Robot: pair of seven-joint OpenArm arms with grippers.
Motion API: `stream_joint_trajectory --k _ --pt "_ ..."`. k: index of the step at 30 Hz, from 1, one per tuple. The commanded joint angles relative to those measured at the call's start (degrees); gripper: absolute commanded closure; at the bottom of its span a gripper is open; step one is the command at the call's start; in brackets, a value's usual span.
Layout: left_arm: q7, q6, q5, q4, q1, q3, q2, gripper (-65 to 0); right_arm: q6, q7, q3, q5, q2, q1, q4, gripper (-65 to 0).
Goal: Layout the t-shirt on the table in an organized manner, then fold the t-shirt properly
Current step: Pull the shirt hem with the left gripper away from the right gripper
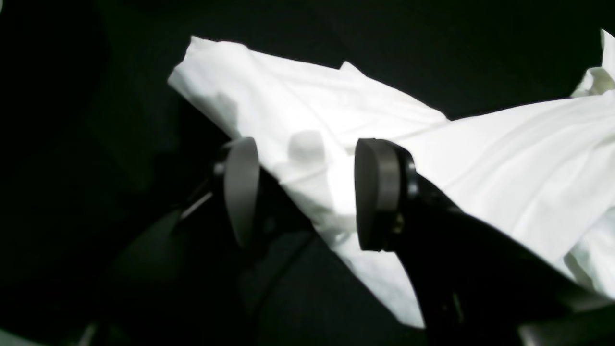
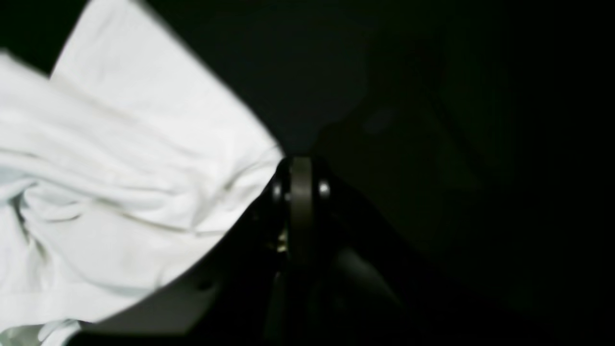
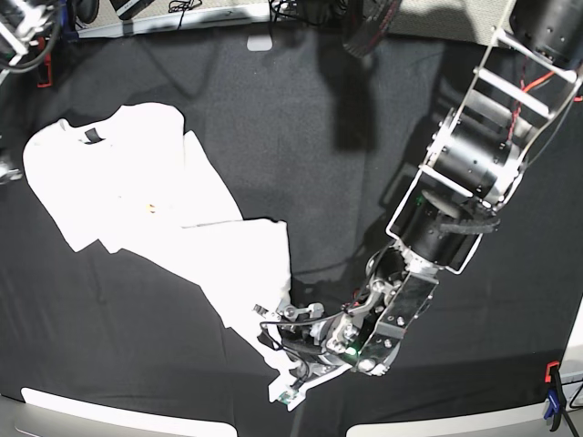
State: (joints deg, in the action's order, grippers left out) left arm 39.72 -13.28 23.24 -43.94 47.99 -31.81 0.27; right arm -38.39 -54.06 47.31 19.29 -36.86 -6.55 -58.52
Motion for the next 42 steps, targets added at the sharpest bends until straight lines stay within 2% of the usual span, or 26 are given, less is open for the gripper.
stream_joint_trajectory --k 1,5,8,11,13,15,17,20,26,29,32,34,36,37,39,40,42 --pt "-0.7 0.2 0.4 -0.7 2.1 0.3 0.4 -29.9 -0.2 0.8 0.5 1.1 -2.3 -0.9 -0.9 0.0" --pt "-1.3 0.2 0.3 -0.7 0.1 0.3 0.3 -29.9 -0.2 -0.4 0.6 3.9 -3.8 -0.9 -0.9 0.0" --pt "-4.8 0.2 -3.0 -0.7 -2.3 0.3 0.4 -29.9 -0.2 -1.8 0.6 6.9 -3.6 -0.9 -0.9 0.0" --pt "-5.1 0.5 -3.3 -0.7 -3.1 0.3 0.4 -29.9 -0.2 -3.7 0.6 8.2 -3.0 -0.9 -0.9 0.0" --pt "-6.5 3.7 -3.3 -0.7 -2.9 0.3 0.5 -29.9 -0.2 -4.0 0.6 8.2 -2.4 -0.9 -0.9 0.0" --pt "-8.7 7.6 -3.6 -0.7 -2.6 0.3 0.6 -29.9 -0.2 -4.1 0.6 8.2 -1.8 -0.9 -0.9 -6.1" --pt "-9.1 9.0 -3.7 -0.7 -2.3 0.3 0.9 -29.9 -0.2 -4.1 0.6 8.2 -1.0 -0.9 -0.9 -12.1" --pt "-10.3 11.9 -3.7 -0.6 -2.3 0.3 1.2 -29.9 -0.2 -4.5 0.6 8.5 0.6 -0.9 -0.9 -12.6" --pt "-10.2 12.0 -3.7 6.4 -2.3 0.3 3.7 -29.9 -1.4 -5.3 0.6 9.9 4.2 -0.9 -0.9 -12.6" --pt "-8.9 12.0 -1.4 11.3 -2.3 0.3 5.6 -29.9 -1.6 -5.3 0.6 9.9 5.9 -0.9 -0.9 -12.6" --pt "-8.7 8.1 -0.2 13.2 -2.3 0.3 7.3 -29.9 -1.6 -5.2 0.6 11.4 7.1 -0.9 -0.9 -12.6" --pt "-8.4 7.0 -0.2 13.2 -2.3 0.3 8.2 -29.8 -1.6 -5.3 0.6 12.8 7.7 -0.9 -0.9 -12.6" --pt "-8.4 5.9 1.3 13.1 -2.3 0.2 8.2 -27.0 -1.6 -5.3 0.6 13.3 7.8 -0.9 -0.9 -12.6" --pt "-8.1 5.9 0.1 13.1 -2.3 0.2 8.2 -21.7 -1.6 -5.4 0.6 13.5 7.8 -0.9 -0.9 -12.6" --pt "-7.6 5.9 -3.1 13.1 -2.3 0.2 8.2 -2.3 -1.6 -5.4 0.6 13.6 7.8 -0.9 -0.9 -12.6" --pt "-7.0 5.9 -4.8 13.1 -2.2 0.2 8.2 0.0 -1.6 -5.4 0.6 13.6 7.8 -0.9 -0.9 -12.6" --pt "-5.4 6.0 -8.4 13.1 -2.1 0.2 8.1 0.0 -1.6 -5.3 0.6 13.6 7.8 -0.9 -0.9 -12.6"
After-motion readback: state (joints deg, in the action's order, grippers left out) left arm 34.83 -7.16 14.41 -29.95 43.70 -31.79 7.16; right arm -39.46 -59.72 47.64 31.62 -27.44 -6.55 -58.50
